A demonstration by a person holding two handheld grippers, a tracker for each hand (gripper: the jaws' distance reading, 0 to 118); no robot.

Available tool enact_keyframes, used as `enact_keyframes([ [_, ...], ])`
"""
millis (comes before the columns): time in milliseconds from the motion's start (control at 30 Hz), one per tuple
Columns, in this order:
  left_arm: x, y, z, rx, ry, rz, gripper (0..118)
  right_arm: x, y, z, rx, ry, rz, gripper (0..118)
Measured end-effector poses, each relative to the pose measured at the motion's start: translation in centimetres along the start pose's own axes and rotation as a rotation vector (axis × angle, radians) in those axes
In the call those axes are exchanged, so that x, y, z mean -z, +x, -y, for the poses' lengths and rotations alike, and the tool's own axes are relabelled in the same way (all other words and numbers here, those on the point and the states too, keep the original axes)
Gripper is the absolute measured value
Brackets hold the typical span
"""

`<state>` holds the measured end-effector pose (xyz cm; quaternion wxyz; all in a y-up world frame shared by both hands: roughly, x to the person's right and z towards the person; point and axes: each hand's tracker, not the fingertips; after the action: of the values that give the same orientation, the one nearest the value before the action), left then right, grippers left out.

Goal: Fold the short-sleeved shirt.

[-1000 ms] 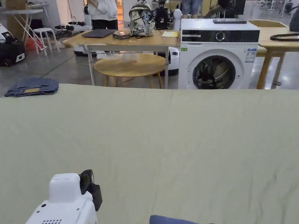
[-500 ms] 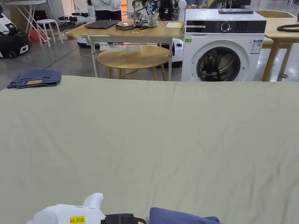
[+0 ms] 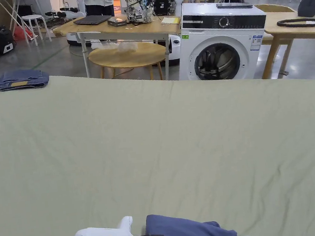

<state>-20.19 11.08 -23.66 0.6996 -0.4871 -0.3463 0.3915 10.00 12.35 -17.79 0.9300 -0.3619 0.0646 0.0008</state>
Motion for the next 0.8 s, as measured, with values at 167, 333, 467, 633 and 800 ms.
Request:
enact_keyframes([
  [167,-0.4,-2.5,0.6,-0.087,0.049,0.063,20,-0.2,-0.1,0.0,0.0,0.011,0.002,0],
  [333,-1.2,-0.6,0.2,-0.069,0.042,0.079,19,0.0,-0.2,0.0,-0.017,0.019,0.015,0],
  [467,-1.6,0.1,-0.2,-0.065,0.034,0.083,19,0.2,-0.2,0.1,-0.043,0.054,0.03,0],
  [633,-2.6,1.5,-0.8,-0.074,0.027,0.06,19,0.0,-0.5,-0.8,-0.059,0.122,0.026,0],
  [800,-7.7,2.1,-2.1,-0.049,0.042,0.037,19,-0.8,-0.7,-2.8,-0.077,0.197,0.03,0],
])
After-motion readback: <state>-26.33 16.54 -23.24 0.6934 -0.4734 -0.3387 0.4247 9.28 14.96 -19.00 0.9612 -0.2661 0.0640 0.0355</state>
